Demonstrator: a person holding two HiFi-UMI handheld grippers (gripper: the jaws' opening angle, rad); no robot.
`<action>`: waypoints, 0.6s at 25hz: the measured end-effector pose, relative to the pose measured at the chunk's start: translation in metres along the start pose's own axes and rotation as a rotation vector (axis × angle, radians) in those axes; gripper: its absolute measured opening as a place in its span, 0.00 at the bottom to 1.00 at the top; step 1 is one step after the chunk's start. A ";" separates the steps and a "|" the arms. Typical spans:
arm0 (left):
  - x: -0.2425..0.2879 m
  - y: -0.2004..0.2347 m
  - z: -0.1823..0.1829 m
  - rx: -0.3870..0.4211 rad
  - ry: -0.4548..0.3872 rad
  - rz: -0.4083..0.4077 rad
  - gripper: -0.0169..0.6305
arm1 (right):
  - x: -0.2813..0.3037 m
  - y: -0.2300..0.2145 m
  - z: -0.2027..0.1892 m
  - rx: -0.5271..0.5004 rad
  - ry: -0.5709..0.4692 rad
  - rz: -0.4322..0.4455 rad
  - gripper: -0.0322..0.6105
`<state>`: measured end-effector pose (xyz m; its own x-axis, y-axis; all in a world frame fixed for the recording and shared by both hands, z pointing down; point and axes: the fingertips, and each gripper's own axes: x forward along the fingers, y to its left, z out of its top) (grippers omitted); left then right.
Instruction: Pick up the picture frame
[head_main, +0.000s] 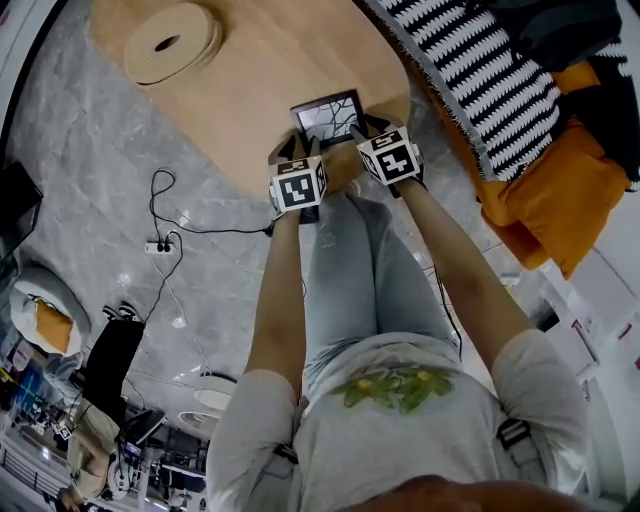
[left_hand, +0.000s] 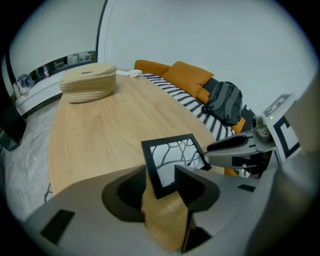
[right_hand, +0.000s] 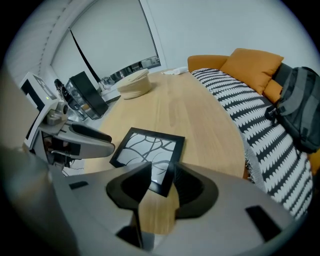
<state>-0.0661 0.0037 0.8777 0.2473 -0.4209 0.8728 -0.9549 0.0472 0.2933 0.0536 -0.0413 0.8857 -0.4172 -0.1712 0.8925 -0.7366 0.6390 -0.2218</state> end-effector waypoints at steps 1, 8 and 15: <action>0.002 0.000 0.000 0.008 0.004 0.003 0.30 | 0.001 -0.002 0.000 0.004 0.003 -0.002 0.27; 0.012 -0.002 -0.004 0.013 0.015 0.015 0.30 | 0.007 -0.008 -0.007 0.011 0.029 -0.018 0.27; 0.024 0.010 -0.018 0.020 0.042 0.029 0.30 | 0.020 -0.007 -0.018 0.045 0.049 -0.020 0.27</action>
<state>-0.0666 0.0100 0.9081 0.2258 -0.3812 0.8965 -0.9647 0.0402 0.2601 0.0597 -0.0360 0.9124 -0.3763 -0.1458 0.9149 -0.7679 0.6016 -0.2200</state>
